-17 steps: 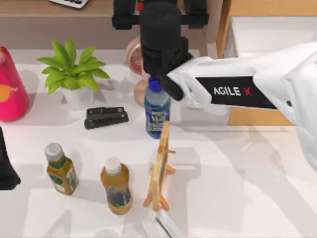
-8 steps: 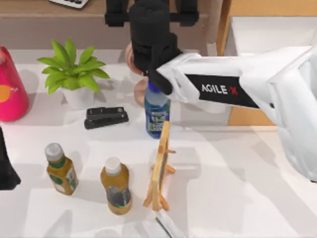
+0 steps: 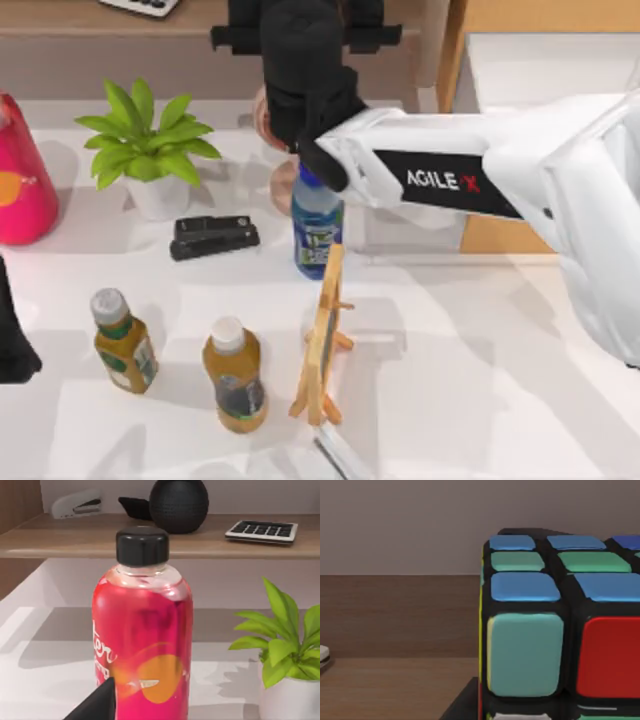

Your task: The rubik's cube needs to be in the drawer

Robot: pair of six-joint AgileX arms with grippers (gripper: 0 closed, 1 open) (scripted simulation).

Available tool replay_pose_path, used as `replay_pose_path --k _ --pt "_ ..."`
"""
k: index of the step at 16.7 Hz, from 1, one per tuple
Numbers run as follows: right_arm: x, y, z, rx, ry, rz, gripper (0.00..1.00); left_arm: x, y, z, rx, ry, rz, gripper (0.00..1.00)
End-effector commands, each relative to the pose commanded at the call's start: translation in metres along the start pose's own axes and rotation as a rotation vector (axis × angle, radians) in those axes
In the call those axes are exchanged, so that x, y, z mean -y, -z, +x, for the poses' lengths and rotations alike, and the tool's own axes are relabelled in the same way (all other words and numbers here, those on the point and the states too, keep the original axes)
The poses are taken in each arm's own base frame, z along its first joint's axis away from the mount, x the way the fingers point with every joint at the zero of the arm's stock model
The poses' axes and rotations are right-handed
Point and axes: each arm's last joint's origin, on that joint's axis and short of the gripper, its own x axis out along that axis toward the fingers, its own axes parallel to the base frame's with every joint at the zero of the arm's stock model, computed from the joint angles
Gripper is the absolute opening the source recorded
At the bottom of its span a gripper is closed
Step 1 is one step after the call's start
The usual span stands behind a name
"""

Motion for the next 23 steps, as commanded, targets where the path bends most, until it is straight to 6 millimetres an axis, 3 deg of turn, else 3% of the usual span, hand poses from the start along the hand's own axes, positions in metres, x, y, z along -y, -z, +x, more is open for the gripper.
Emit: replay_pose_path --k 6,16,23 --pt "0.0 0.0 0.0 0.0 0.0 0.0 0.02 0.0 0.0 0.0 0.0 0.0 0.0 1.0" --pt "0.001 -0.002 0.0 0.001 0.002 0.002 0.0 0.0 0.0 0.0 0.0 0.0 0.0 1.0" --pt "0.001 -0.021 -0.019 0.001 0.002 0.003 0.0 0.0 0.0 0.0 0.0 0.0 0.0 1.0"
